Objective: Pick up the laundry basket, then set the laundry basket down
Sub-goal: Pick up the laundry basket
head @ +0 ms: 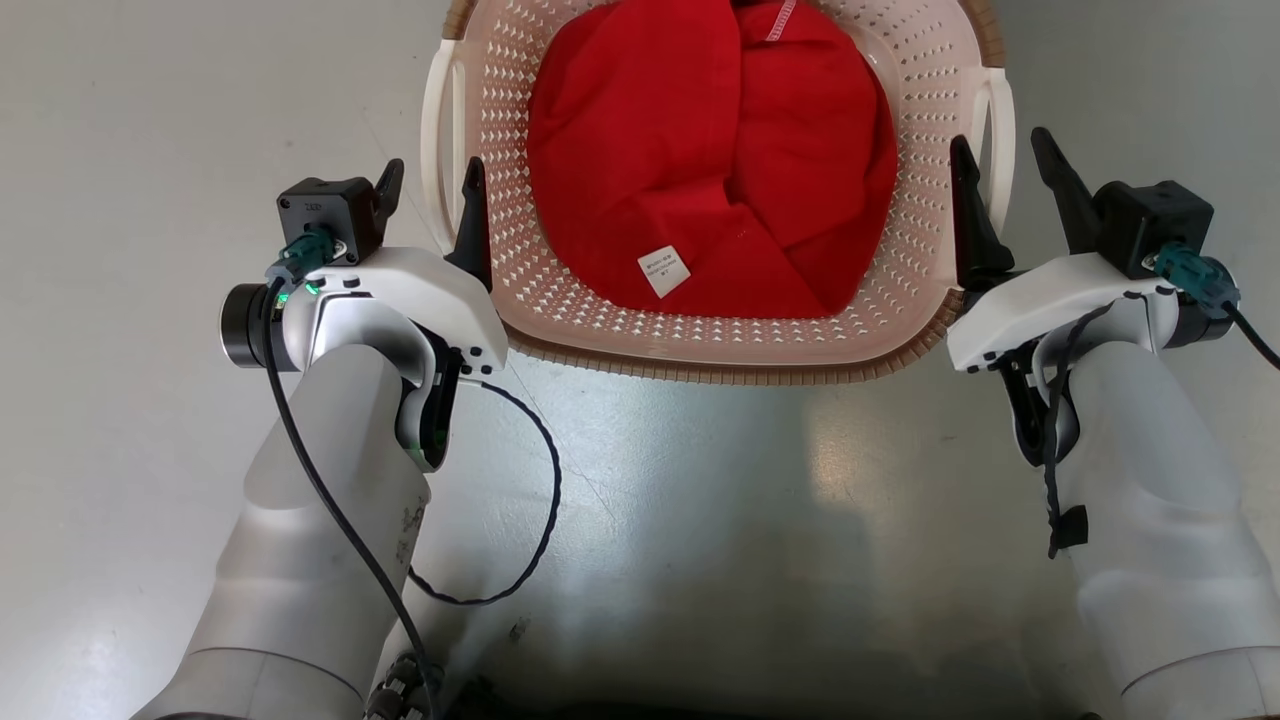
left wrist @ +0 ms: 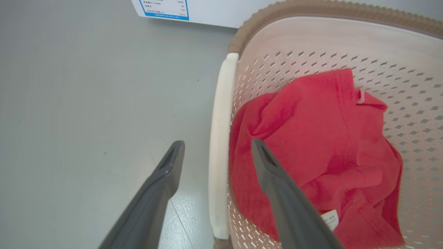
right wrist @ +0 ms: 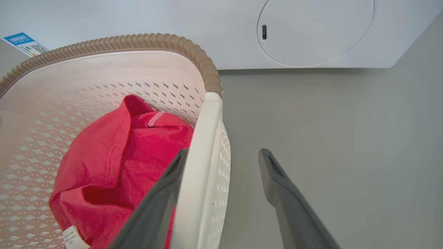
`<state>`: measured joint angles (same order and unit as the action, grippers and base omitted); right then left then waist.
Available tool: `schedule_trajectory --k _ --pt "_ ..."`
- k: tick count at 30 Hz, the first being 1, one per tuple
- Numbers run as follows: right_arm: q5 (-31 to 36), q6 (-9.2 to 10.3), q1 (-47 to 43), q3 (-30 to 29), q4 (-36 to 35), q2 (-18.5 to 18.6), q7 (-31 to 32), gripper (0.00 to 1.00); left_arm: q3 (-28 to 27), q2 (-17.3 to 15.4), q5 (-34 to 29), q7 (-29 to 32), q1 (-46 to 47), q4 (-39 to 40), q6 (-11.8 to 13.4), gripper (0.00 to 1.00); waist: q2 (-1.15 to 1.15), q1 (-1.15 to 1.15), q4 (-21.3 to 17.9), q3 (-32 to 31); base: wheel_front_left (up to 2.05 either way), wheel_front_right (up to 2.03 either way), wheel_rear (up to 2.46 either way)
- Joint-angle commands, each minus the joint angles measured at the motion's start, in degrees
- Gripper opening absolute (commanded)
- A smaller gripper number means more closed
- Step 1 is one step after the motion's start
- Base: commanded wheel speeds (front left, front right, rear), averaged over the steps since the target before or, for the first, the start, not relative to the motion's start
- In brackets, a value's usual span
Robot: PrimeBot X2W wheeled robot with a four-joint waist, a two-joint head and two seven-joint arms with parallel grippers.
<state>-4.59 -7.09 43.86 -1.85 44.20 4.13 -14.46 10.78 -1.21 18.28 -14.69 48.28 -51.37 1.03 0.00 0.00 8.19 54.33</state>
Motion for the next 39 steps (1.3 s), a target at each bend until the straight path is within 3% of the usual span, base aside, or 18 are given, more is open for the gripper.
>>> schedule_trajectory --k 1,27,29,31,32,34,35,37,39 --pt "0.46 -0.40 -0.83 1.14 0.02 -1.25 -0.54 1.00 -0.84 -1.66 0.70 -0.30 -0.64 -0.09 0.66 1.00 0.00 0.00 0.07 0.23 0.00 0.00 0.00" --pt "0.43 -0.40 2.68 2.93 6.34 -1.25 -0.54 1.00 4.31 -1.66 5.28 -0.31 5.44 -8.94 1.95 1.00 0.00 0.00 -0.15 2.46 0.00 0.00 0.00" --pt "0.62 -0.40 3.00 2.86 7.04 -1.25 -0.54 0.84 4.94 -1.66 5.82 -0.31 5.57 -8.89 2.10 1.00 0.00 0.00 0.02 2.41 0.00 0.00 0.00" --pt "0.65 -0.40 3.26 2.83 8.06 -1.25 -0.54 0.59 5.53 -1.66 6.45 -0.31 5.50 -8.89 2.23 0.98 0.00 0.00 0.14 2.24 0.00 0.00 0.00" --pt "0.68 -0.40 3.39 2.80 8.67 -1.25 -0.54 0.49 5.85 -1.66 6.75 -0.31 5.45 -8.95 2.28 0.89 0.00 0.00 0.19 2.14 0.00 0.00 0.00" --pt "0.81 -0.40 3.67 2.66 9.82 -1.25 -0.54 0.44 6.51 -1.66 7.29 -0.31 5.33 -9.11 2.36 0.72 0.00 0.00 0.27 1.90 0.00 0.00 0.00" --pt "0.90 -0.40 3.79 2.65 10.28 -1.25 -0.54 0.43 6.85 -1.66 7.52 -0.31 5.27 -9.19 2.38 0.51 0.00 0.00 0.31 1.78 0.00 0.00 0.00" --pt "1.01 -0.40 4.03 2.70 11.08 -1.25 -0.54 0.28 7.53 -1.66 7.97 -0.31 5.20 -9.30 2.41 0.32 0.00 0.00 0.39 1.58 0.00 0.00 0.00" --pt "1.06 -0.40 4.22 2.74 11.67 -1.25 -0.54 0.15 8.20 -1.66 8.42 -0.31 5.13 -9.40 2.46 0.00 0.00 0.00 0.42 1.37 0.00 0.00 0.00"
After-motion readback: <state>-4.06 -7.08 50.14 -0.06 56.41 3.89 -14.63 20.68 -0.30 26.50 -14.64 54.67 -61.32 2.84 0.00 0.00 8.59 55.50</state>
